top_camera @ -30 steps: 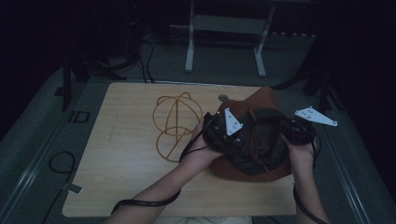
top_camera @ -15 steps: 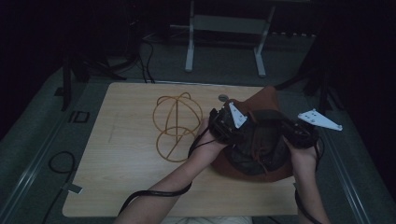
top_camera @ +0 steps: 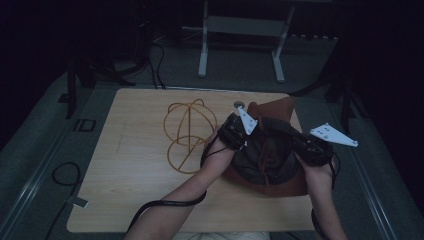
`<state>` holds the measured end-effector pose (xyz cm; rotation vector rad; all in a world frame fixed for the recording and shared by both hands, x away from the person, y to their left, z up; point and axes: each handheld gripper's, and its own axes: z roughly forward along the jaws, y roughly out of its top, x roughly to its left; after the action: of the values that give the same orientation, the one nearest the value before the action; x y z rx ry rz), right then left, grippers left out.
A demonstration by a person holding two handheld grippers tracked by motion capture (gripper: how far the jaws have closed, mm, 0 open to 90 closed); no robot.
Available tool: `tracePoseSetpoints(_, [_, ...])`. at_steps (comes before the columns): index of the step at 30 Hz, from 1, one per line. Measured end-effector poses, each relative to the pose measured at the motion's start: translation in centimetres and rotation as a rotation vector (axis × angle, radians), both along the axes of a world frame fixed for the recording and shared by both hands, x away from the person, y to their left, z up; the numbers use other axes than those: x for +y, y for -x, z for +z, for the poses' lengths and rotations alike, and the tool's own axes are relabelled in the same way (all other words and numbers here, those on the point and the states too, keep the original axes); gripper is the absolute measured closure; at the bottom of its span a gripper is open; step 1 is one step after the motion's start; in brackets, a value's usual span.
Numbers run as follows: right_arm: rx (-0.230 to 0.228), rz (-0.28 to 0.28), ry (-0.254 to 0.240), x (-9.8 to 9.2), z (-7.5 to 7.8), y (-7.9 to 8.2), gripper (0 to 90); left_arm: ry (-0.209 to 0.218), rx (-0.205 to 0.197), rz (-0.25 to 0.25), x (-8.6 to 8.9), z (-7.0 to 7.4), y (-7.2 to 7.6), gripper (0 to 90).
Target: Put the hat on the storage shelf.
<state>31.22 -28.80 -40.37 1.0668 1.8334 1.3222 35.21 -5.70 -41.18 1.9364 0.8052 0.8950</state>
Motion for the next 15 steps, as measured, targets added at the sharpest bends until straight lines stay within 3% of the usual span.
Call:
tracePoseSetpoints(4, [-0.001, 0.0, -0.014, -0.1, -0.4, 0.4, 81.8, -0.011, -0.021, -0.017, 0.1, 0.3, 0.3, 86.3])
tracePoseSetpoints(7, [-0.005, -0.002, -0.026, -0.4, -0.7, 0.7, 74.9, 0.002, -0.033, -0.029, 0.2, 0.6, 0.4, 86.5])
tracePoseSetpoints(9, [-0.006, -0.003, -0.029, -0.5, -0.7, 0.9, 64.3, 0.013, -0.039, -0.03, 0.3, 0.8, 0.4, 86.6])
tracePoseSetpoints(12, [0.018, 0.056, 0.003, -0.8, -0.7, 1.5, 47.7, 0.023, -0.065, -0.033, 0.6, 1.0, 0.5, 86.6])
tracePoseSetpoints(15, [0.025, 0.08, 0.024, -0.9, -0.9, 1.9, 44.4, 0.027, -0.072, -0.047, 0.6, 1.2, 0.8, 86.7])
